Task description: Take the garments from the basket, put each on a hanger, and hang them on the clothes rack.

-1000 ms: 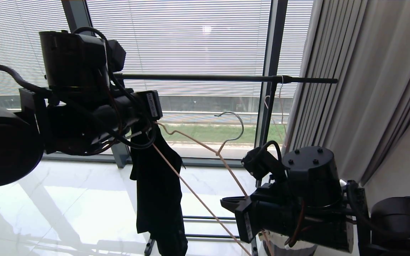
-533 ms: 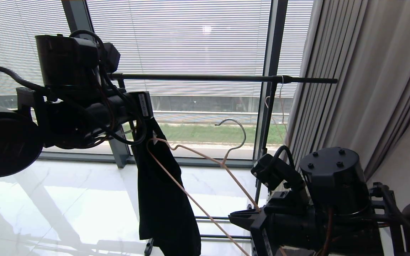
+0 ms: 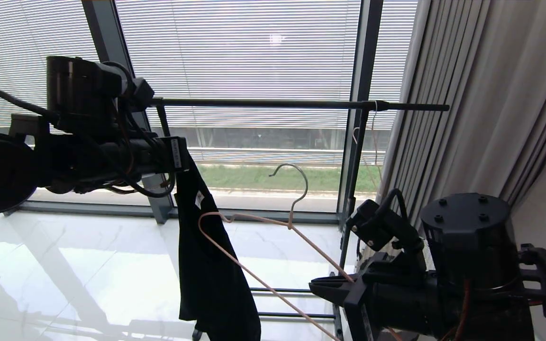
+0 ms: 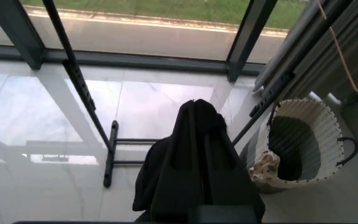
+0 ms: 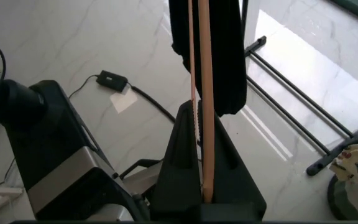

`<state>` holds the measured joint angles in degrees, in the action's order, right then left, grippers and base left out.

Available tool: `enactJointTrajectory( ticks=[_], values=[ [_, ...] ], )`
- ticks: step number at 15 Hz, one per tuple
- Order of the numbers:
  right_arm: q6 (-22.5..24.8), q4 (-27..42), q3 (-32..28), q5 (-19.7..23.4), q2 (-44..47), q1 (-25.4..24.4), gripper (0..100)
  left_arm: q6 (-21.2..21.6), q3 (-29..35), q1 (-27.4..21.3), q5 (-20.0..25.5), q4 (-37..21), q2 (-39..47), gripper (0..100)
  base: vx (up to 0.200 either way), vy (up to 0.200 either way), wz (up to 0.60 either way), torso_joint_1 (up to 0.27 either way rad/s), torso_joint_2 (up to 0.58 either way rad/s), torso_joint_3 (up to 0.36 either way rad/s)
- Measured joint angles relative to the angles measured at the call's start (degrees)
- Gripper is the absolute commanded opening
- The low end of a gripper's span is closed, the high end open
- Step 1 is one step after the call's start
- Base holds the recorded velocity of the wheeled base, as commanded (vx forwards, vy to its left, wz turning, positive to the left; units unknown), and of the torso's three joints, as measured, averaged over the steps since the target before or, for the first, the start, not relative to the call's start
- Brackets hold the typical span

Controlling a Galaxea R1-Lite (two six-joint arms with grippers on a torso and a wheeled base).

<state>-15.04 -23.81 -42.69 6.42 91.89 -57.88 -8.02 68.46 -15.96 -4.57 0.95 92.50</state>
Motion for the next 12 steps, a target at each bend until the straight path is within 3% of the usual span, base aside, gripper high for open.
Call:
enactJointTrajectory(
  ticks=[3,5,7,12],
  values=[
    [-0.2,-15.3,8.0,-0.1,-1.0,0.9,0,1.2,6.3,2.4,4.5,-7.8,-0.4,0,0.000,0.000,0.00,0.000,0.00,0.000],
    [-0.4,-23.8,13.7,0.2,-1.2,2.1,0,8.0,7.4,3.5,7.2,-8.2,0.5,0,0.000,0.000,0.00,0.000,0.00,0.000],
    [-0.5,-26.5,15.3,1.1,-1.3,2.7,0,10.8,7.9,4.3,10.6,-8.2,1.8,0,0.000,0.000,0.00,0.000,0.00,0.000],
    [-0.6,-28.1,13.7,1.8,-0.2,2.1,0,10.4,8.3,4.7,10.7,-8.2,3.7,0,0.000,0.000,0.00,0.000,0.00,0.000]
  ],
)
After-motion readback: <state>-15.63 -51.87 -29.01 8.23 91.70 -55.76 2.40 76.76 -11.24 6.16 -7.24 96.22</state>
